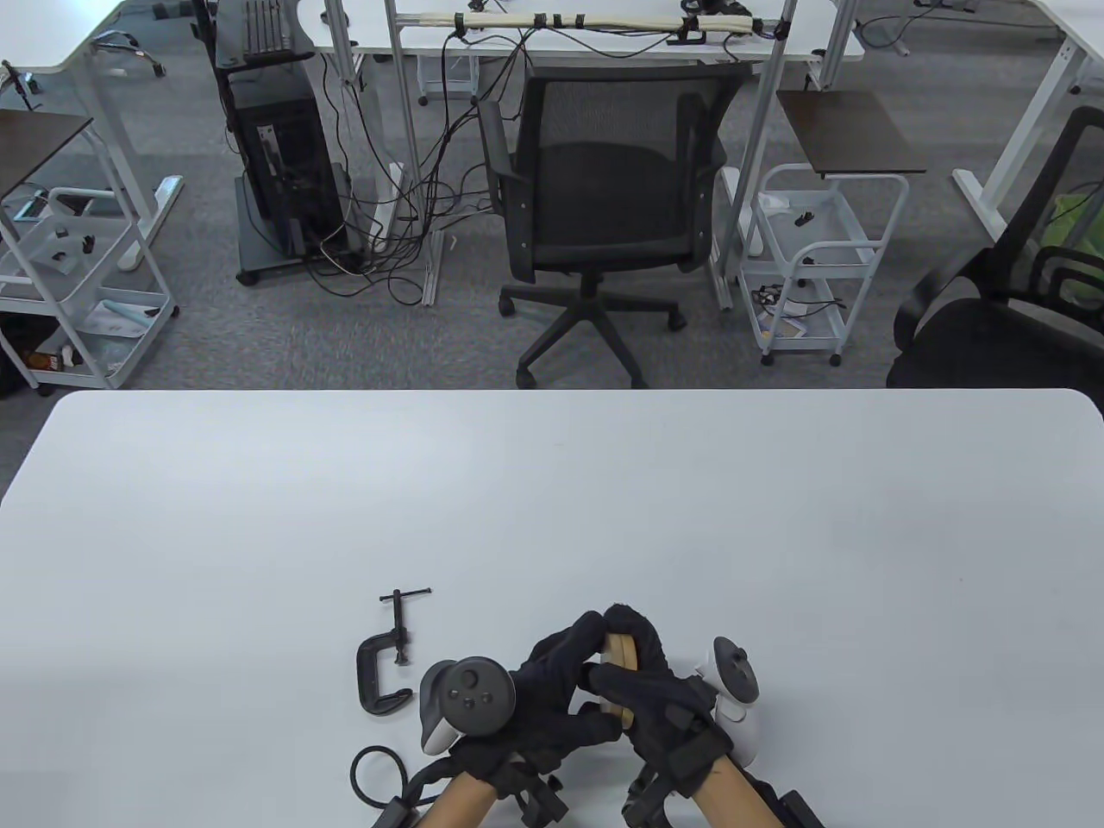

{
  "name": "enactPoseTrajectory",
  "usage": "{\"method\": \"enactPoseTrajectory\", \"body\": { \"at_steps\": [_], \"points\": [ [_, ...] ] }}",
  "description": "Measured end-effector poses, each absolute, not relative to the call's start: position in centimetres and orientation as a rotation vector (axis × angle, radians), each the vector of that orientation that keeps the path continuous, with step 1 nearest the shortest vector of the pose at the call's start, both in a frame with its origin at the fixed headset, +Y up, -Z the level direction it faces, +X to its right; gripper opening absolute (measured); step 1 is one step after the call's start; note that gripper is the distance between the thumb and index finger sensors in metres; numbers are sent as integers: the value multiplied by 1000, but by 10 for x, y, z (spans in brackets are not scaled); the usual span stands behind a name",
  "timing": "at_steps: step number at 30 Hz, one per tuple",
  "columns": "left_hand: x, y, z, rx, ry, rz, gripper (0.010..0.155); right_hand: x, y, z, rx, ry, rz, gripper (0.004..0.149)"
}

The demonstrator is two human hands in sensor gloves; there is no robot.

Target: Screw the clamp shut

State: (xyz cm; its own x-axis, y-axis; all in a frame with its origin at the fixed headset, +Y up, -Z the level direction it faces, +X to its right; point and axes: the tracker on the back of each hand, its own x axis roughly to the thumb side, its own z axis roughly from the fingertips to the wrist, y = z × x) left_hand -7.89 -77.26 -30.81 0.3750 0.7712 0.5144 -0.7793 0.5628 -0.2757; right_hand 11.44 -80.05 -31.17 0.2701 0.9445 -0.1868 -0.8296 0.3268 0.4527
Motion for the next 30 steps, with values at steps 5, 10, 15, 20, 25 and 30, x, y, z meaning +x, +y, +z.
{"method": "enactPoseTrajectory", "body": {
  "at_steps": [5,10,15,20,25,30],
  "points": [
    [-83,-763,-309,-18,-695,972,100,113,-798,-309,293,412,1179,91],
    [-109,-748,-314,52,-611,963,93,123,-798,-310,257,372,1157,92],
    [-146,-731,-331,67,-498,800,86,131,-795,-312,285,327,1220,92],
    [-165,-706,-350,91,-407,532,81,135,-796,-314,277,294,1252,92],
    [-181,-703,-371,23,-236,313,80,136,-795,-315,282,289,1262,92],
    [-197,-721,-387,-112,-66,155,79,137,-795,-316,292,283,1265,92]
  ]
}}
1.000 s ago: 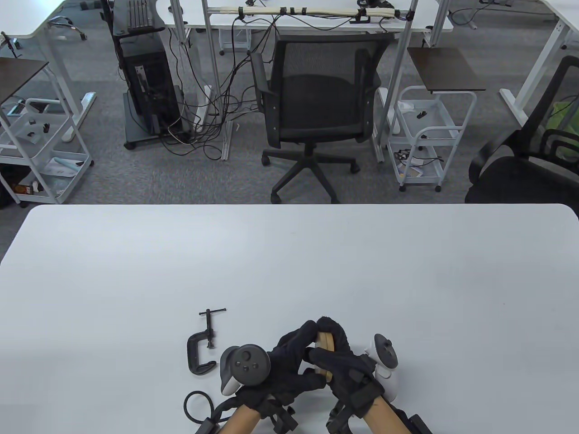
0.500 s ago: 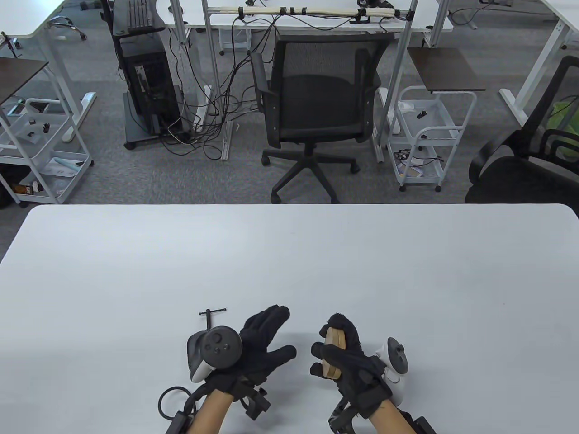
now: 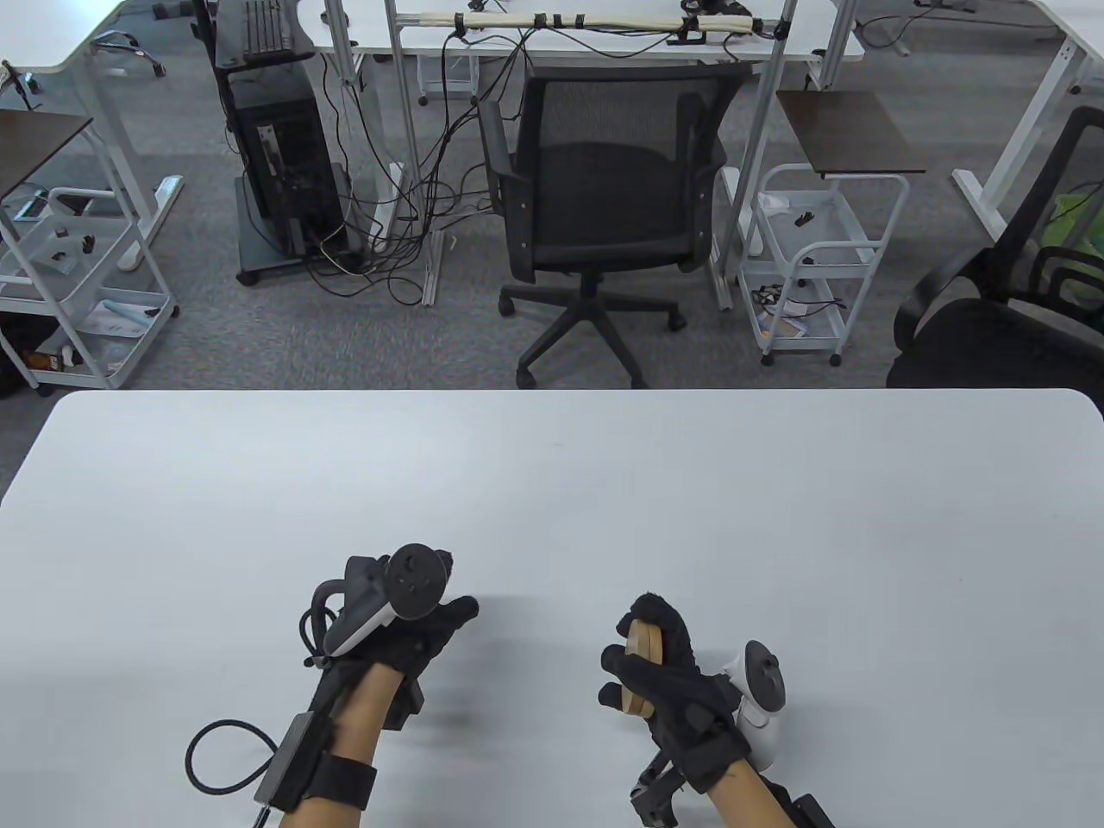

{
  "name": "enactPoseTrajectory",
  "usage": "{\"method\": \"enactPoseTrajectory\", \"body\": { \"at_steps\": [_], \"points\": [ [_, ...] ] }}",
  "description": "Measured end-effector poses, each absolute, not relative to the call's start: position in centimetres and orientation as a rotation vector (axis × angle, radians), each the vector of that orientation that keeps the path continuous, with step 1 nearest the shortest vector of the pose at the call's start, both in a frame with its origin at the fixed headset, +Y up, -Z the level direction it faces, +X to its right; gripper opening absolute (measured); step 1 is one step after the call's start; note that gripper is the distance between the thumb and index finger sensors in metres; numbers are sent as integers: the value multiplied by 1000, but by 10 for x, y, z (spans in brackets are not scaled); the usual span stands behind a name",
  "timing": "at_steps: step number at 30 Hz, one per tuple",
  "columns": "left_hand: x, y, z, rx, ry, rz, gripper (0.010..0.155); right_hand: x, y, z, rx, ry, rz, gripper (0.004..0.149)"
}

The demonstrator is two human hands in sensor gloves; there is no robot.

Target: Screw the clamp shut

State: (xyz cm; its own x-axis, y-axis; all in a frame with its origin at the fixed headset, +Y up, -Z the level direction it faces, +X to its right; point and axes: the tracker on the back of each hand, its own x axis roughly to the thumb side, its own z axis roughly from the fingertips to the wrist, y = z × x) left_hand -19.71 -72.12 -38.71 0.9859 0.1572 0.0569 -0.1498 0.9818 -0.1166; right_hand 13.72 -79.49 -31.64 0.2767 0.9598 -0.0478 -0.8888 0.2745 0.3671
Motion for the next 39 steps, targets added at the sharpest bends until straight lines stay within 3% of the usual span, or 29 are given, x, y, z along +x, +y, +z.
{"method": "enactPoseTrajectory", "body": {
  "at_steps": [4,7,9,11,14,20,35,39],
  "points": [
    [-205,-736,-391,-34,-11,72,83,139,-794,-317,294,275,1263,91],
    [-210,-750,-396,-120,51,25,81,140,-794,-317,299,269,1272,92],
    [-210,-758,-398,-170,88,-27,72,141,-794,-318,301,266,1276,91],
    [-208,-765,-401,-239,118,-175,70,141,-794,-318,300,265,1273,91],
    [-208,-777,-405,-371,177,-214,76,141,-793,-318,306,266,1275,91],
    [-205,-795,-411,-428,201,-217,76,142,-794,-318,313,268,1279,91],
    [-215,-805,-425,-350,331,-43,57,141,-795,-319,322,276,1294,91],
    [-213,-809,-424,-343,358,-105,47,141,-795,-320,319,271,1284,91]
  ]
}}
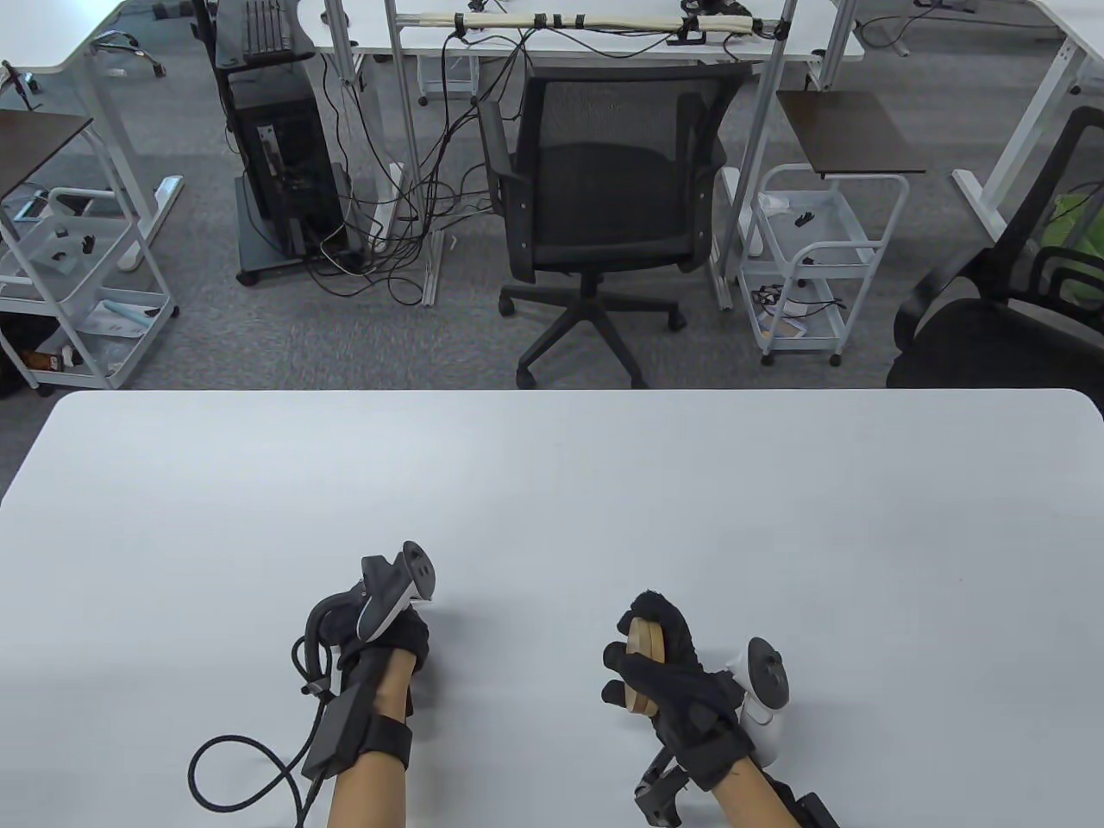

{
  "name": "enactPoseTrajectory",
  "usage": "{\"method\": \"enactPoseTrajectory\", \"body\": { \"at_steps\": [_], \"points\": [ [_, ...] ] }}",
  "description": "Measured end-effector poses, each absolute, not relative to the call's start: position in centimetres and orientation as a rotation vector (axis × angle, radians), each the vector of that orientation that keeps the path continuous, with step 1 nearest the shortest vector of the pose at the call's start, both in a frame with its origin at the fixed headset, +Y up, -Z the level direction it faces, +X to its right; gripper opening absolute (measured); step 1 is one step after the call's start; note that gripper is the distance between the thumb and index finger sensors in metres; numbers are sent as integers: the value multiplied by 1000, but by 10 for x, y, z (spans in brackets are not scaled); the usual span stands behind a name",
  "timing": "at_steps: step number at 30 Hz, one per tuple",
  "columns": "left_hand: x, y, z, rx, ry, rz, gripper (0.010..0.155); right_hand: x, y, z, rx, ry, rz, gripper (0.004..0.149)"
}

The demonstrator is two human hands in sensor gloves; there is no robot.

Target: Screw the clamp shut

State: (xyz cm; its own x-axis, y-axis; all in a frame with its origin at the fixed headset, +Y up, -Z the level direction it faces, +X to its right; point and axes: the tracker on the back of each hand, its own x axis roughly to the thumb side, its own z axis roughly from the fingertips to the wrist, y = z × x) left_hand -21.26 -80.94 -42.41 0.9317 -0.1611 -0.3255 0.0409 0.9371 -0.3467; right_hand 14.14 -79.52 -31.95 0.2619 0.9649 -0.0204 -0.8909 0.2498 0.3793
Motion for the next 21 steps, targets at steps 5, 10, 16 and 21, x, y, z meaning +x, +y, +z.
{"method": "enactPoseTrajectory", "body": {
  "at_steps": [5,10,16,21],
  "points": [
    [-209,-811,-424,-375,343,-176,40,144,-793,-319,320,253,1277,91],
    [-211,-807,-417,-314,336,-175,23,147,-792,-320,316,241,1266,91],
    [-218,-778,-407,-251,306,17,28,149,-792,-320,312,237,1267,91],
    [-224,-741,-392,-128,290,160,25,149,-792,-319,311,238,1273,90]
  ]
}}
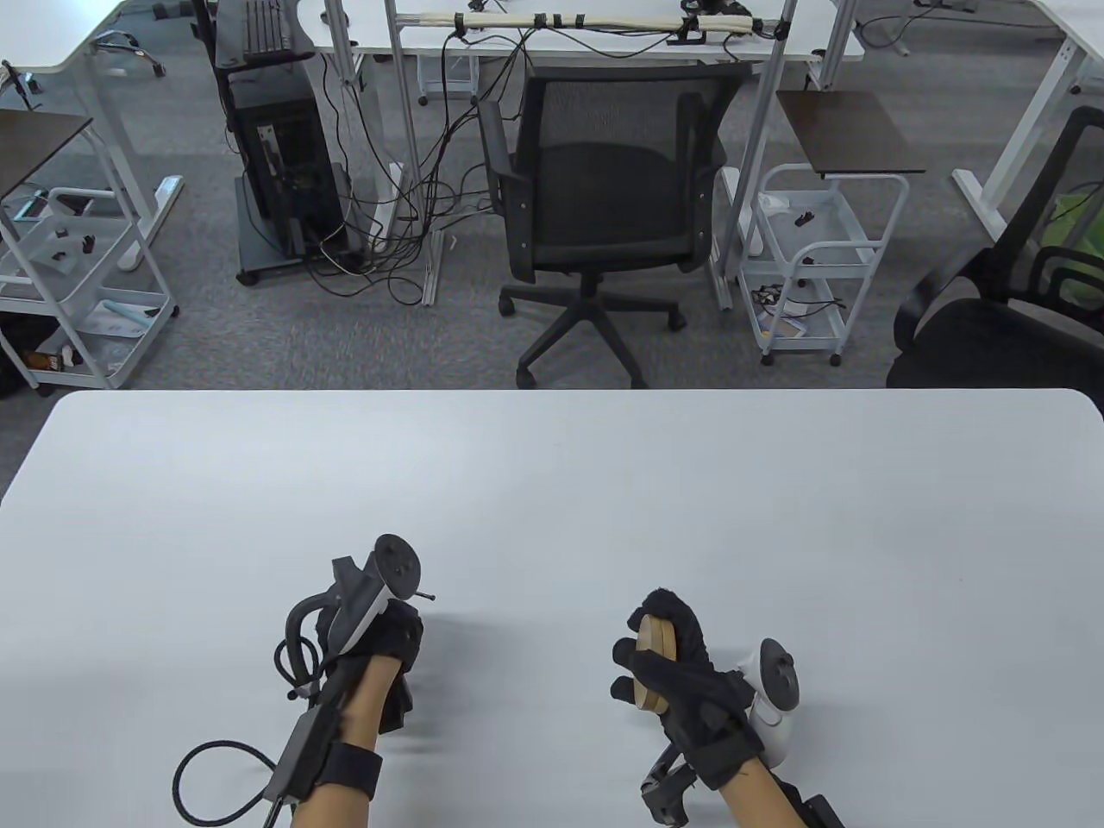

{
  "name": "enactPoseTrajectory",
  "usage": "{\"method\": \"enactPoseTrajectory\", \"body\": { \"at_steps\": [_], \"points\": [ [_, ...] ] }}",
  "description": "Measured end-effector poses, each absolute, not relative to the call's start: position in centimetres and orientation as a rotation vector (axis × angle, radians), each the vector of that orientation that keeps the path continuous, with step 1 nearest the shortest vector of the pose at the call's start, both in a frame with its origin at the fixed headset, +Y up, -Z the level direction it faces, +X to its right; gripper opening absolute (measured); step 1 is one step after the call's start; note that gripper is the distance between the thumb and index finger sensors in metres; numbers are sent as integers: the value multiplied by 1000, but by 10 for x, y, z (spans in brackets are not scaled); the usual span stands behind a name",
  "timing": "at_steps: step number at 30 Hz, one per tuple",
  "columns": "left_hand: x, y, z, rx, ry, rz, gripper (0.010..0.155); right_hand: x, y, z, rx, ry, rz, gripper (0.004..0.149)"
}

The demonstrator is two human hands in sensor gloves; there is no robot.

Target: Screw the clamp shut

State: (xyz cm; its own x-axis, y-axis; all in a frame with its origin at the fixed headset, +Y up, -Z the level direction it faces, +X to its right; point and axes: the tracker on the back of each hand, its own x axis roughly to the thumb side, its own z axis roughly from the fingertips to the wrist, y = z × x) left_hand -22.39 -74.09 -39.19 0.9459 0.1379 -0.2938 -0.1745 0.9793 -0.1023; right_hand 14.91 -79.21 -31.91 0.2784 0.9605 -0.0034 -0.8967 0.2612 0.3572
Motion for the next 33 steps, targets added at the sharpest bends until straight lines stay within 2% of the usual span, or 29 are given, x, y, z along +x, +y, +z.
{"method": "enactPoseTrajectory", "body": {
  "at_steps": [3,5,11,15,22,26,29,33],
  "points": [
    [-229,-725,-381,-32,261,287,23,149,-793,-319,312,239,1277,90],
    [-231,-720,-373,25,220,457,23,149,-793,-319,312,242,1280,90],
    [-228,-723,-362,89,156,857,24,148,-793,-319,321,247,1290,90],
    [-221,-737,-354,67,150,1214,27,148,-794,-319,325,244,1284,87],
    [-179,-797,-342,-75,166,1895,29,146,-797,-321,324,279,1267,75],
    [-156,-810,-343,-96,120,2043,29,144,-799,-321,322,295,1267,71],
    [-144,-812,-341,-43,34,2056,30,140,-800,-322,324,292,1297,71],
    [-134,-819,-332,-10,-3,2126,30,128,-800,-320,390,311,1361,73]
  ]
}}
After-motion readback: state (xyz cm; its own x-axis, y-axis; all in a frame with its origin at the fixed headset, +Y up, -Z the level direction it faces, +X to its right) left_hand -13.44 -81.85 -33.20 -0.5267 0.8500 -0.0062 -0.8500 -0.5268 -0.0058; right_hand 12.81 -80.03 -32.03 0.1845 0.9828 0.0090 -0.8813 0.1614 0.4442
